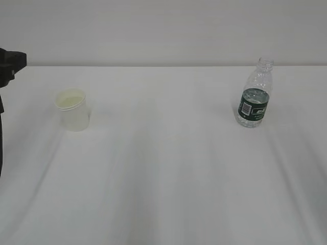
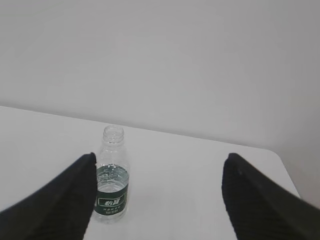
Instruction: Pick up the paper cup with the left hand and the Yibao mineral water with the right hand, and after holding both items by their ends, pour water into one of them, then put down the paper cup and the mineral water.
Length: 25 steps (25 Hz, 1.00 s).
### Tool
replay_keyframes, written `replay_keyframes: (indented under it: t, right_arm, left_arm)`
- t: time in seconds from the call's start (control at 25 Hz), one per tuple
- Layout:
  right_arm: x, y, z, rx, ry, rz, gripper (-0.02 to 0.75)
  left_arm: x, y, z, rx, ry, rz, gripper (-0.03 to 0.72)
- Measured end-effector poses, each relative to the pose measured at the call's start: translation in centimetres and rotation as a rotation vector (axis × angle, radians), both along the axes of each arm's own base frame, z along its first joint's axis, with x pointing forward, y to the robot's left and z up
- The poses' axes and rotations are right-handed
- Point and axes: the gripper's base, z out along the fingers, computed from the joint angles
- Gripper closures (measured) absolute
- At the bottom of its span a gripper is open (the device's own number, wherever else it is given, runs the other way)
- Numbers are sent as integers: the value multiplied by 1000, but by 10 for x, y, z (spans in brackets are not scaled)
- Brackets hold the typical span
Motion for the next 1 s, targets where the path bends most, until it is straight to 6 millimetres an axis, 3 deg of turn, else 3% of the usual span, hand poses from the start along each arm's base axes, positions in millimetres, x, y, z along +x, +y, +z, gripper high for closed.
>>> replay_keyframes:
  t: [0.72,1.0]
  right_arm:
    - [-6,-1,-4,-4,59,-13,148]
    - [-9,-1,-3,2,63,-17,148]
  left_arm:
    - [-22,6,15,-44,62,54,169]
    - [-30,-16,13,-31,106,-34,169]
